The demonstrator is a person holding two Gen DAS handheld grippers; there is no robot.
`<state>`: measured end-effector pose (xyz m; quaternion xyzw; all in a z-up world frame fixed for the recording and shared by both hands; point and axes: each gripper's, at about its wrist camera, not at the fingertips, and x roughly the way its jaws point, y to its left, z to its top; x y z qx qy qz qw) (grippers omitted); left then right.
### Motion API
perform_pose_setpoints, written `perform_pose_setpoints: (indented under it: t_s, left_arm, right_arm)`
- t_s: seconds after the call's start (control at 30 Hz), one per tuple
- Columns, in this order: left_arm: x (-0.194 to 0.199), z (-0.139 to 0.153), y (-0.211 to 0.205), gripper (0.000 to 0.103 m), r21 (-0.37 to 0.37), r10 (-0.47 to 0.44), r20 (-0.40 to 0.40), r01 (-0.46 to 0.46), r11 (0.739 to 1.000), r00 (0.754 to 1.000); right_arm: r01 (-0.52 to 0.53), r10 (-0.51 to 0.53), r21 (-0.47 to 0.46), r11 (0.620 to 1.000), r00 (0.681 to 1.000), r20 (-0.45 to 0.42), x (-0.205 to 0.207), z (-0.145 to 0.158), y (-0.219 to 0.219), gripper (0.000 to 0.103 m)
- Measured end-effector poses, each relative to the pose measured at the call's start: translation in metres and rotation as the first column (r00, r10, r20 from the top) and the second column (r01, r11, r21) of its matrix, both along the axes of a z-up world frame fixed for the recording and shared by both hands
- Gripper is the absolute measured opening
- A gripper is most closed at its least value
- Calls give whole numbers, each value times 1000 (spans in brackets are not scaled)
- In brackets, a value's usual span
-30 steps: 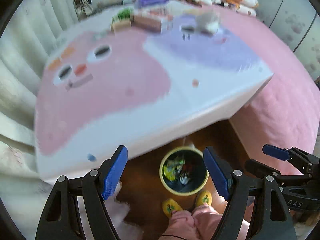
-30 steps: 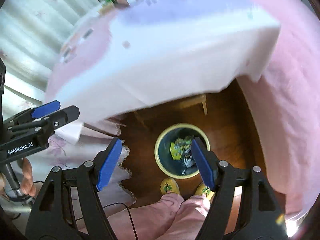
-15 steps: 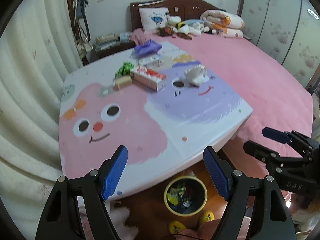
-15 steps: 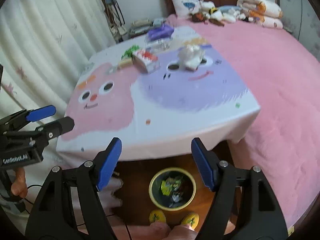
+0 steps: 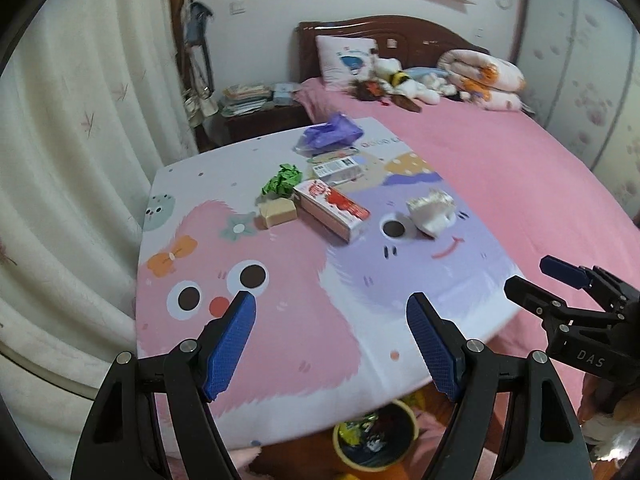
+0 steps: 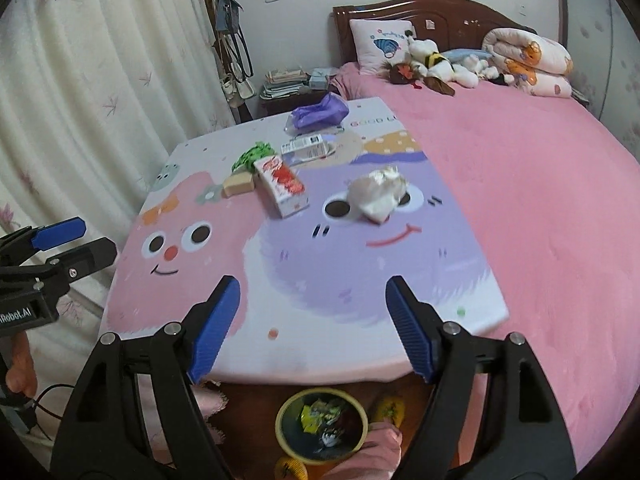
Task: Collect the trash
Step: 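Grasp the strawberry milk carton with the left tool while the right tool grasps crumpled white paper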
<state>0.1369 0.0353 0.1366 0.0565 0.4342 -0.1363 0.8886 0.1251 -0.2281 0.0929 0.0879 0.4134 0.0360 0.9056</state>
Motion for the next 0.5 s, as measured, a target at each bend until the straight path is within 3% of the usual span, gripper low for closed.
perform_pose_setpoints:
  t_s: [0.27, 0.5]
  left_arm:
    - [88, -26, -37, 79, -1, 130, -93, -131, 991, 987]
    - [143, -66, -77, 79, -2, 228, -188, -232, 973, 955]
  right_arm:
    - [-81, 81, 10, 997, 996, -41, 96, -33, -57, 74]
    - [-181, 181, 9, 983, 977, -112, 175, -75, -103, 74]
